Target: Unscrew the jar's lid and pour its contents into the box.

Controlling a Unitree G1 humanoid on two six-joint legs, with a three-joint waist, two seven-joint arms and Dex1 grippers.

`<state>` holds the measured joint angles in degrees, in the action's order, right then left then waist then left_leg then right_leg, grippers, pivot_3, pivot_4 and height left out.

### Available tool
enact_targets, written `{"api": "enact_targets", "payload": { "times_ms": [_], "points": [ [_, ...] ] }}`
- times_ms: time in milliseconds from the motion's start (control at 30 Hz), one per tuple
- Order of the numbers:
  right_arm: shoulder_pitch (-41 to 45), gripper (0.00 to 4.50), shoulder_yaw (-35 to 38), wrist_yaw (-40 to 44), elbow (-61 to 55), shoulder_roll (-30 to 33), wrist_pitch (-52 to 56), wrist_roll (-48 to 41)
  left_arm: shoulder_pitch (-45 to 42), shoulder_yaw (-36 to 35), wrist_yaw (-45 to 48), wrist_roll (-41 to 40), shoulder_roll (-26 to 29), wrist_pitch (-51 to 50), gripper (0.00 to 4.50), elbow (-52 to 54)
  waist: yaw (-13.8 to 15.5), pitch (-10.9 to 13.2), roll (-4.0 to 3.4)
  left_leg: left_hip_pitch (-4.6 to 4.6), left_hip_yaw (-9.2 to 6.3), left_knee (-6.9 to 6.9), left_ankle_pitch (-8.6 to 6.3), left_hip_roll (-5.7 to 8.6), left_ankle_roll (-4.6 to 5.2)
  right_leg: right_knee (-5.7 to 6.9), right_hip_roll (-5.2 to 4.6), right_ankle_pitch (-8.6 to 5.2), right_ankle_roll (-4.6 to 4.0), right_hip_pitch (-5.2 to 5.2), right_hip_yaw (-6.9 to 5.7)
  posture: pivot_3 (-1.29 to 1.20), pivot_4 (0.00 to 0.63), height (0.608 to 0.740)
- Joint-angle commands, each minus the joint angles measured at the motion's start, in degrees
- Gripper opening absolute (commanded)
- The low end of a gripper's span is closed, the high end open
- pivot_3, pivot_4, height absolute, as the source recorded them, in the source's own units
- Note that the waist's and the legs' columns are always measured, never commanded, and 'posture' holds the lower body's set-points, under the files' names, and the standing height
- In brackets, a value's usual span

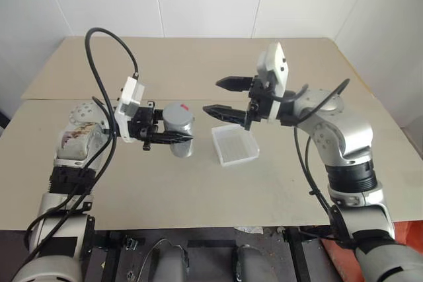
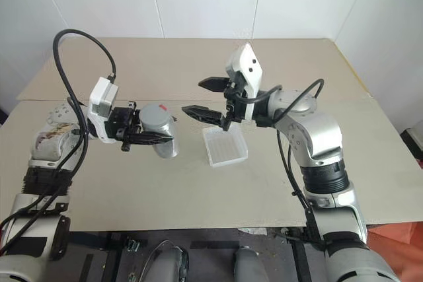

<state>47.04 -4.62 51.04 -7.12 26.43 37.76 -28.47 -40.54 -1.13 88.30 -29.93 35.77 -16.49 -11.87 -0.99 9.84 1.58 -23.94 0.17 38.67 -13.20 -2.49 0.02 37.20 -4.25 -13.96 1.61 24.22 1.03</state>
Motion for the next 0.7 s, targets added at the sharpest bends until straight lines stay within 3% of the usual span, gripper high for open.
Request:
{"api": "enact_targets", "payload": {
  "times_ms": [33,367,700],
  "points": [
    [-0.09,4.48,2.58,0.38,-3.86,1.05,-0.46,-1.94,0.26,-1.72,-0.42,-1.51,0.80,0.05,2.00,2.24,-0.03,0.00,0.00,0.00,0.00,0.00,0.00,0.00,0.00,0.00,0.00,0.00,0.00,0.01,0.00,0.00,0.150,0.740],
    [1.62,4.48,-0.73,-2.53,-11.22,-3.17,2.40,-5.44,-0.77,-0.70,-3.10,-1.28,-2.09,0.64,2.00,1.15,0.12,0.00,0.00,0.00,-0.01,0.01,0.00,0.00,0.00,0.00,-0.01,0.00,0.00,-0.02,-0.01,0.00,0.150,0.740],
    [5.49,4.48,-6.07,-4.34,-4.59,-9.54,0.13,-1.19,-1.22,-0.39,-3.62,-1.60,-3.11,-0.07,2.00,1.98,0.19,0.00,0.00,0.00,-0.01,0.01,0.00,0.01,0.00,0.00,-0.01,0.00,0.00,-0.01,-0.02,0.00,0.150,0.740]
  ]
}}
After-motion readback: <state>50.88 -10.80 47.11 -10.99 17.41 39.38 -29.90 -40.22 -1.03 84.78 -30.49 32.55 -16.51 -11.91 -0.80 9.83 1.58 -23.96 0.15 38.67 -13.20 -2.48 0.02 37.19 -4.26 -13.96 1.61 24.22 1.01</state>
